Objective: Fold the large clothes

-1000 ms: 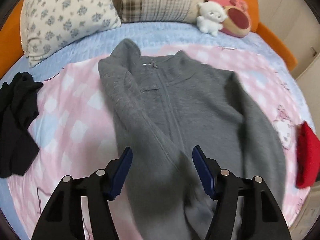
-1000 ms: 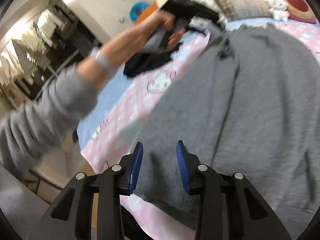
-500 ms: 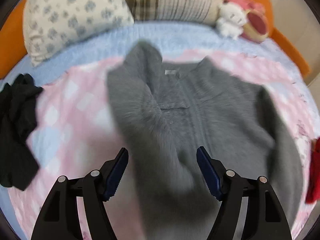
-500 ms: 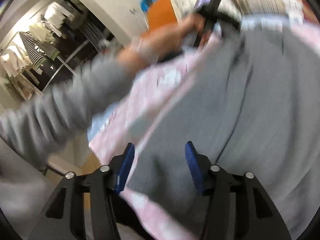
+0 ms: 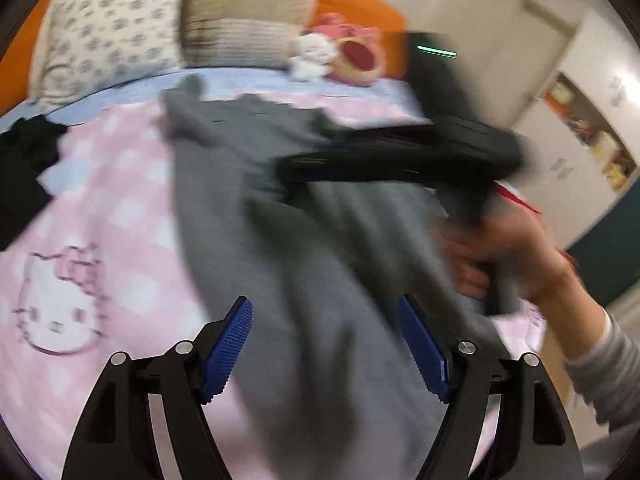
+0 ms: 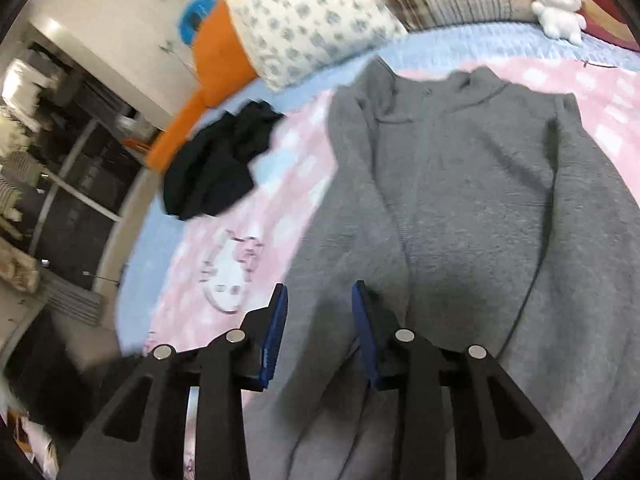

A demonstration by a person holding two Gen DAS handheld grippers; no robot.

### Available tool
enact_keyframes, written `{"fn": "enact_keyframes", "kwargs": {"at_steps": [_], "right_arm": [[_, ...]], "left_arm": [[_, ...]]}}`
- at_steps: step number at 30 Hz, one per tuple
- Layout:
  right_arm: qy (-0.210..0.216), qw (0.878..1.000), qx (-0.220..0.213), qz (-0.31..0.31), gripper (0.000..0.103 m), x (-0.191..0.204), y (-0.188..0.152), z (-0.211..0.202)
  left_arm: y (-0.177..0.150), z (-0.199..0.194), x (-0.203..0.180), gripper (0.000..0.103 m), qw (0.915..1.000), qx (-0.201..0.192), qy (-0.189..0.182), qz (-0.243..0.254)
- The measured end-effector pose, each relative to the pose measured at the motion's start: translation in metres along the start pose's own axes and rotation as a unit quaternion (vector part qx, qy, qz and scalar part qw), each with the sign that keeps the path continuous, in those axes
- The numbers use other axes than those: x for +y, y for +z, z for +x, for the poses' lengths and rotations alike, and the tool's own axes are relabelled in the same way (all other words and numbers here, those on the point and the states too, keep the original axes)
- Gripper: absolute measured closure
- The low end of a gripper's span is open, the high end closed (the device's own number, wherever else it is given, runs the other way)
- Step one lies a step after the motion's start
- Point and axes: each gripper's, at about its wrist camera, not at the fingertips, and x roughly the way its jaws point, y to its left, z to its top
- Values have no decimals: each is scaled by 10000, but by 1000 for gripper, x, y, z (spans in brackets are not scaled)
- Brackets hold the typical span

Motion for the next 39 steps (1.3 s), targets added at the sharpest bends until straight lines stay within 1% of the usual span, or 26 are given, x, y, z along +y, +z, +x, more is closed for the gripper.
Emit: {"fn": "enact_keyframes", "kwargs": {"at_steps": [2,4,6,7,8,9,10,11,13,14,15,16,18,20,21,22,23,24,25,26,27,30,33,35,36,39], "right_arm": [[-365,9992,141,-63,68,0,0,16],[-701,9968,263,-263,73,-4,-2,30],[-899,9950,267,-343,86,-8,-2,34],[-850,9957,255,-283,86,-13,-2,33],[-697,9972,245,-151,90,-16,-2,30],[-485,9986,185,-33,97,-18,-1,25],[-145,9999,89,15,101,-16,1,17],[11,10000,16,21,101,-15,3,12],[602,9980,-172,93,101,-12,8,-6],[692,9972,-282,87,101,-14,10,-16],[581,9976,-374,42,101,-16,11,-23],[324,9986,-406,12,101,-24,11,-27],[0,9994,-342,15,98,-37,9,-25],[227,9994,-260,50,97,-43,5,-19],[160,9997,-208,-8,92,-39,4,-14],[-16,9997,-191,-152,85,-33,4,-9],[-212,9991,-177,-325,62,-27,4,-4],[-426,9977,-124,-522,41,-18,5,3],[-530,9967,-75,-611,41,-12,5,8],[-574,9960,-25,-681,52,-8,6,14],[-602,9953,106,-753,72,-5,7,23],[-845,9927,194,-840,83,-4,6,32],[-697,9941,66,-823,83,-5,5,15],[-763,9933,-35,-862,83,-13,5,1],[-846,9929,-39,-836,83,-19,5,-5],[-1374,9882,99,-672,83,-48,4,-10]], "left_arm": [[-11,10,-12,26,9999,154,-1,76],[-24,31,-15,26,9990,447,78,-19],[-38,46,-16,26,9978,647,98,-43],[-45,49,-18,26,9975,697,143,22],[-52,50,-22,25,9971,707,253,157],[-56,50,-24,25,9967,701,322,238],[-60,48,-27,24,9964,714,359,300],[-62,47,-28,24,9961,736,366,329],[-68,40,-31,23,9958,757,393,345],[-72,35,-33,22,9959,746,387,339],[-75,33,-33,21,9959,743,389,335],[-81,29,-36,20,9961,726,363,347],[-89,25,-42,15,9962,687,337,424],[-98,25,-49,14,9956,679,390,504],[-100,28,-50,14,9954,680,442,513],[-101,28,-50,13,9956,680,433,474],[-102,28,-49,13,9962,665,394,398],[-96,28,-43,13,9965,667,359,359],[-95,27,-41,13,9967,664,331,323],[-95,26,-39,13,9971,651,290,263],[-93,26,-39,13,9973,649,269,235],[-92,25,-36,13,9973,658,256,195],[-88,25,-31,13,9972,699,215,173],[-86,28,-27,13,9972,718,182,126],[-86,28,-27,13,9970,734,195,135],[-83,31,-29,13,9961,789,314,235]]}}
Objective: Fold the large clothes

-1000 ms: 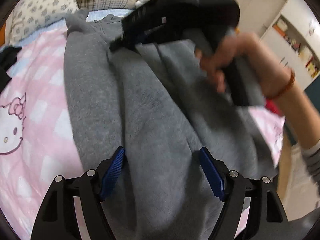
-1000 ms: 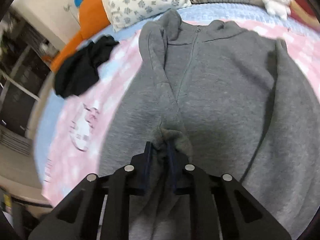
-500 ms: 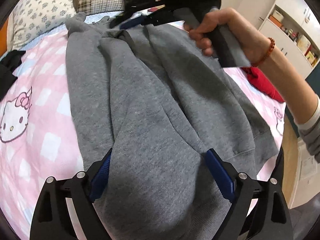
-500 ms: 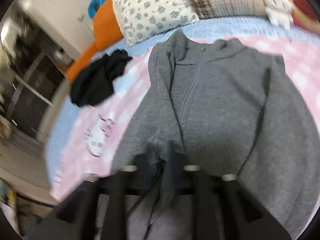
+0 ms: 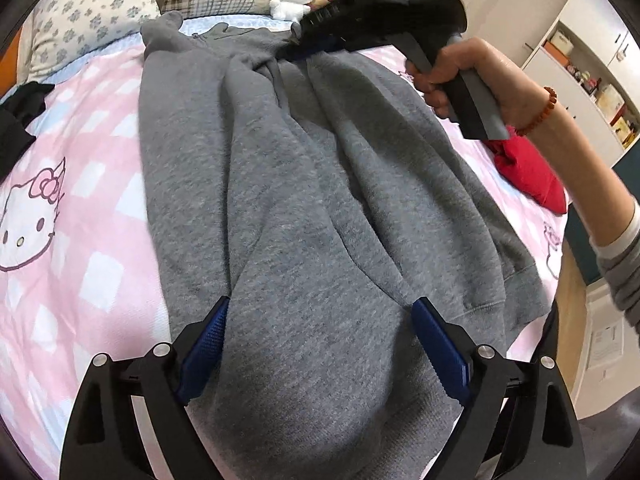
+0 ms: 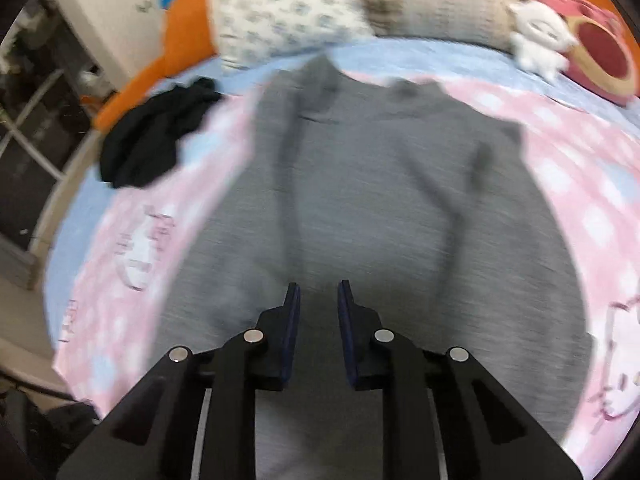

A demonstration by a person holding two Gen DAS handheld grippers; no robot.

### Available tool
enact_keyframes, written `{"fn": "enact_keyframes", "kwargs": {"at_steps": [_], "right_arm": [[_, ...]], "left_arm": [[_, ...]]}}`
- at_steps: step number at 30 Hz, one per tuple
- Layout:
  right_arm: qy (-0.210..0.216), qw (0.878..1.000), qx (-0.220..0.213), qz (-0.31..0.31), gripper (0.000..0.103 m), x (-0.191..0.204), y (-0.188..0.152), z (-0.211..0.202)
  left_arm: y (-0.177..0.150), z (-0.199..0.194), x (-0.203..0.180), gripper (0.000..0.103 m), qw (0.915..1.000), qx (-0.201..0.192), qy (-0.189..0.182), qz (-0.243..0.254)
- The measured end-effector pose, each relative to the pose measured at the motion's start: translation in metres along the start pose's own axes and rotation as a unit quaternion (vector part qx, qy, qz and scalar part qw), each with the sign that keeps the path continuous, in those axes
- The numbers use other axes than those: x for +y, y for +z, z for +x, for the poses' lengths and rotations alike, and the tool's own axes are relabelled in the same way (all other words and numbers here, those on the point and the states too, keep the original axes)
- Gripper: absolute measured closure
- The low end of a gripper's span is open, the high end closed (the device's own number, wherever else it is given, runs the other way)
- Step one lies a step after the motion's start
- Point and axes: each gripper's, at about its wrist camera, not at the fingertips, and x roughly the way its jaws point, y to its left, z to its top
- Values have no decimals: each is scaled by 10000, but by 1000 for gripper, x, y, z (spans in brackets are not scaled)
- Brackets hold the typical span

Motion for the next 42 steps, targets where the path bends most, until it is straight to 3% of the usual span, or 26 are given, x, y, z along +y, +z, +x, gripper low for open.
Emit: {"fn": "enact_keyframes", "kwargs": {"at_steps": [2,6,10,14,18,20,22,24,27,30,33,37,39,42], "right_arm": [[-237,9997,42,82,83,-13,-5,-1],[887,9955,-320,121,81,8,-4,-24],[1478,9886,-168,-251,81,52,12,-16],[979,9947,245,-194,81,62,19,10],[266,9987,402,-153,83,40,2,22],[469,9977,486,-83,83,33,-7,31],[723,9968,331,-89,79,28,-13,26],[1003,9947,206,66,56,20,-13,13],[701,9973,-229,-64,53,14,-7,-19],[789,9960,-422,57,53,13,10,-27],[708,9955,-629,14,54,29,51,-12],[665,9966,-484,-36,59,50,102,27],[579,9977,-364,-25,67,55,124,50],[46,9998,-177,-19,70,50,147,85]], "left_arm": [[1,-3,-1,13,10000,34,-1,17],[22,-25,8,13,9975,-149,-611,-316],[65,-41,16,13,9956,-598,-596,-400],[91,-20,13,13,9941,-584,-802,-448],[77,34,0,13,9959,273,-818,-259],[64,53,-6,13,9974,479,-529,-69],[57,50,-17,13,9988,370,-261,192],[54,41,-22,13,9989,323,-270,183],[44,31,-30,13,9985,351,-277,325],[25,26,-40,13,9979,404,-77,495],[13,17,-42,13,9981,359,-95,485],[1,12,-31,13,9987,289,-287,302],[-10,11,-31,13,9987,286,-307,295],[-14,12,-28,12,9986,257,-397,254]]}}
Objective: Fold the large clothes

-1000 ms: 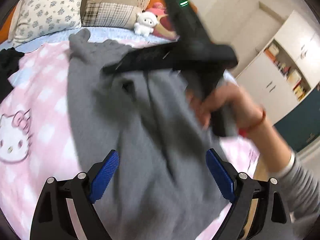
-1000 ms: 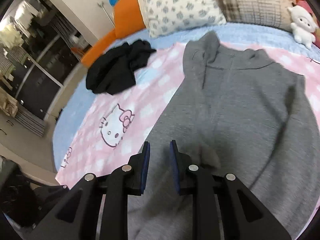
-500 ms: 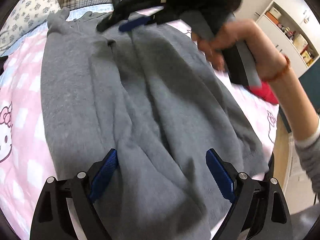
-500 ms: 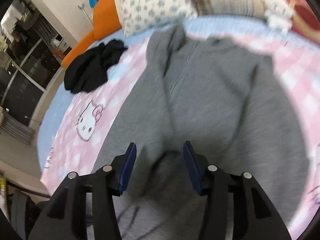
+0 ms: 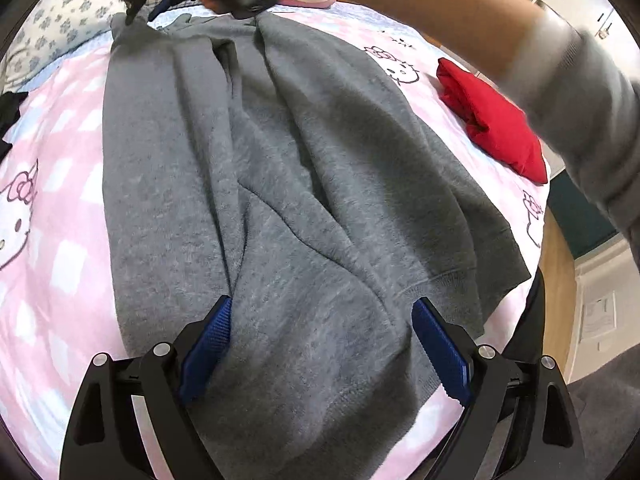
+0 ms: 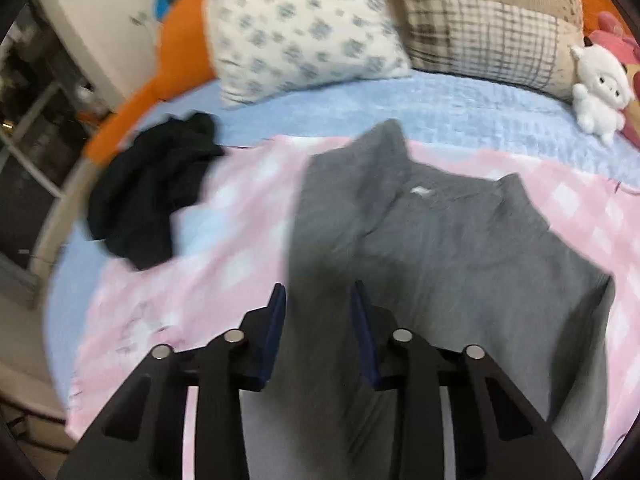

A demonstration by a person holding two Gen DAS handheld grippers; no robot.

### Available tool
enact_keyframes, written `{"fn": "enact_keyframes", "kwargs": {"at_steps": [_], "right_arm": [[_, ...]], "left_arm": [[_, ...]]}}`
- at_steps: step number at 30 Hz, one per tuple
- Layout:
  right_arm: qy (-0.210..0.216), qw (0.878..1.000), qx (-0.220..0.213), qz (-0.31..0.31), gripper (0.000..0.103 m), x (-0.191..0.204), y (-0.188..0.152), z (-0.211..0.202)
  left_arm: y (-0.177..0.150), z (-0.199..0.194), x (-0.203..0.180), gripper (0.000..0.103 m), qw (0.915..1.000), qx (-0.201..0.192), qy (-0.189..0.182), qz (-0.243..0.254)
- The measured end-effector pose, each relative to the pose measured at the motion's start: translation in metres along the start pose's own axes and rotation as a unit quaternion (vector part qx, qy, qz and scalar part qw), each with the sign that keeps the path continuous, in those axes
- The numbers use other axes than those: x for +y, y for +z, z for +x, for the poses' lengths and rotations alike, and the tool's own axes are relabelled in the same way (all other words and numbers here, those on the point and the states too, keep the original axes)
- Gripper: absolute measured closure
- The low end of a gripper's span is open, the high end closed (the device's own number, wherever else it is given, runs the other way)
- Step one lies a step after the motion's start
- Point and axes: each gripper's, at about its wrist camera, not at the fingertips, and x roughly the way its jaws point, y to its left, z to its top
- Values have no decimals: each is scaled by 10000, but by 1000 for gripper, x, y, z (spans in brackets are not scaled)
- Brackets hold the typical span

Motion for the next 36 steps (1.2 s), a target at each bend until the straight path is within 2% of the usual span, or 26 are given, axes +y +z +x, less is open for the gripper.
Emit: {"fn": "enact_keyframes", "kwargs": {"at_steps": [3,6,9,12,14,15,17,21,23,26,29,31,32,34,36], "right_arm": [[-398,9991,141,22,70,-9,5,28],[-156,9997,73,172,68,-22,0,26],[52,9994,-271,218,43,-43,-5,-23],[-114,9993,-291,188,42,-78,-2,-67],[-233,9993,-191,238,41,-102,-4,-86],[-335,9988,-127,332,40,-119,-7,-95],[-432,9979,-37,482,40,-141,-13,-101],[-330,9956,256,835,41,-183,-19,-87],[-177,9934,373,1071,41,-204,-22,-73],[14,9913,574,1184,40,-223,-28,-52],[415,9896,625,1225,42,-226,-34,-36],[531,9904,600,1123,43,-220,-37,-30],[553,9912,596,1049,43,-214,-38,-28],[397,9931,606,920,44,-208,-38,-26],[300,9932,620,941,48,-207,-36,-27]], "left_arm": [[0,-2,6,12,9999,-55,-126,-71],[2,-9,6,12,9997,-64,-190,-117],[16,-26,-5,12,9997,-110,-233,-2],[39,-38,-42,11,9974,-256,-242,629],[57,-31,-79,11,9924,-247,-323,1165],[63,-23,-96,11,9898,-207,-215,1393],[73,-1,-134,11,9801,-117,14,1980],[78,42,-182,11,9682,117,35,2497],[76,59,-192,11,9663,253,57,2563],[66,87,-207,11,9587,624,-14,2775],[53,119,-209,11,9502,1086,307,2905],[51,129,-204,11,9518,1207,386,2795],[52,128,-199,11,9554,1223,311,2668],[57,124,-193,12,9602,1243,228,2491],[59,120,-188,21,9609,1270,291,2445]]}}
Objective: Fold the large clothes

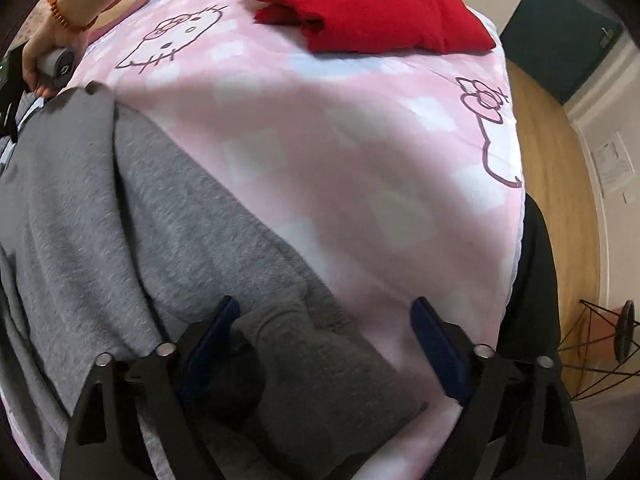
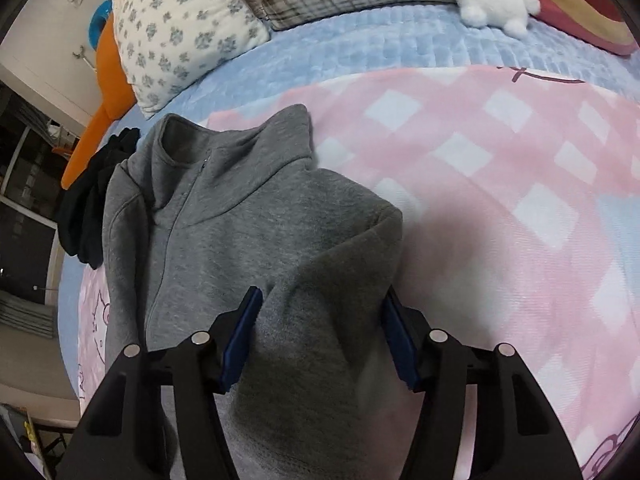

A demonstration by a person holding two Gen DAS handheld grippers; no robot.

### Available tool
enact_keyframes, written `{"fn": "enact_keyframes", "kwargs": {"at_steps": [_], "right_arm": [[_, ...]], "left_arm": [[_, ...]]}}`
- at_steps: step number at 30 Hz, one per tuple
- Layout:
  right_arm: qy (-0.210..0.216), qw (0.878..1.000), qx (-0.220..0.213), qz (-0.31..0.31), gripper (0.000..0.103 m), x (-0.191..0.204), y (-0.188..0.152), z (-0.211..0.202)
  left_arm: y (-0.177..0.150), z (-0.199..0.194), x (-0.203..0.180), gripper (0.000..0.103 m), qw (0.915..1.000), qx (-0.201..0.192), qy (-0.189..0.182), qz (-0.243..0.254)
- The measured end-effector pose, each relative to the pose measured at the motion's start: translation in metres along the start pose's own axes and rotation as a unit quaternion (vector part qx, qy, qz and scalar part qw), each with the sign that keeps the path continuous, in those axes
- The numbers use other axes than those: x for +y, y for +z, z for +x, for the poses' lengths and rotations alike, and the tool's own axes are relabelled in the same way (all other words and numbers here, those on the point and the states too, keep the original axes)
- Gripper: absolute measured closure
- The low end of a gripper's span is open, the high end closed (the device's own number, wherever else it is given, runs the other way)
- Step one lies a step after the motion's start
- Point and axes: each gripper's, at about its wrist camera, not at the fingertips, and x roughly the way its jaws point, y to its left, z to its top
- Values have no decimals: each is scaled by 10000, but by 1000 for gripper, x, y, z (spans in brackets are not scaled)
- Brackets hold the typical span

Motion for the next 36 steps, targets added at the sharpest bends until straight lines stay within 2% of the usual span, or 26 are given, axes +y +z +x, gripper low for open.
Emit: {"fn": "enact_keyframes", "kwargs": {"at_steps": [5,7,8,9,10,11,14,17,19,22,26,29,32,35,36], "right_arm": [[-105,9999,-38,97,50,1,-2,-1],[-213,9997,-54,64,50,4,-3,1],[-261,9996,-64,49,50,5,-3,1],[-296,9995,-71,47,58,6,-3,1],[-326,9994,-94,63,65,6,-3,1],[-327,9994,-113,100,83,5,-3,1],[-190,9993,-140,291,87,2,-3,1],[-152,9989,-190,390,88,4,-3,-4],[-80,9986,-247,461,88,8,-1,-12],[19,9982,-353,488,88,23,4,-29],[23,9978,-452,481,88,47,15,-48],[105,9972,-545,497,88,73,23,-54],[266,9968,-580,473,88,101,29,-48],[13,9983,-512,266,88,133,36,-33],[-70,9987,-480,186,86,144,37,-27]], "left_arm": [[-3,3,6,36,9995,132,282,96],[-4,0,14,46,9996,85,264,-13],[-5,-3,22,54,9998,28,147,-142],[-6,-5,30,65,9997,-21,25,-256],[-8,-8,39,71,9992,-64,-79,-390],[-10,-10,49,78,9982,-116,-200,-551],[-19,-13,74,82,9919,-309,-777,-958],[-28,-18,82,84,9863,-496,-1039,-1180],[-42,-37,89,85,9775,-817,-1314,-1436],[-70,-77,110,85,9548,-1505,-1679,-1935],[-108,-116,119,85,9308,-2224,-1761,-2305],[-142,-135,124,85,9069,-2695,-1742,-2731],[-183,-142,130,85,8766,-3084,-1769,-3244],[-216,-130,140,84,8466,-3243,-1978,-3728],[-220,-124,142,84,8437,-3179,-2034,-3817]]}}
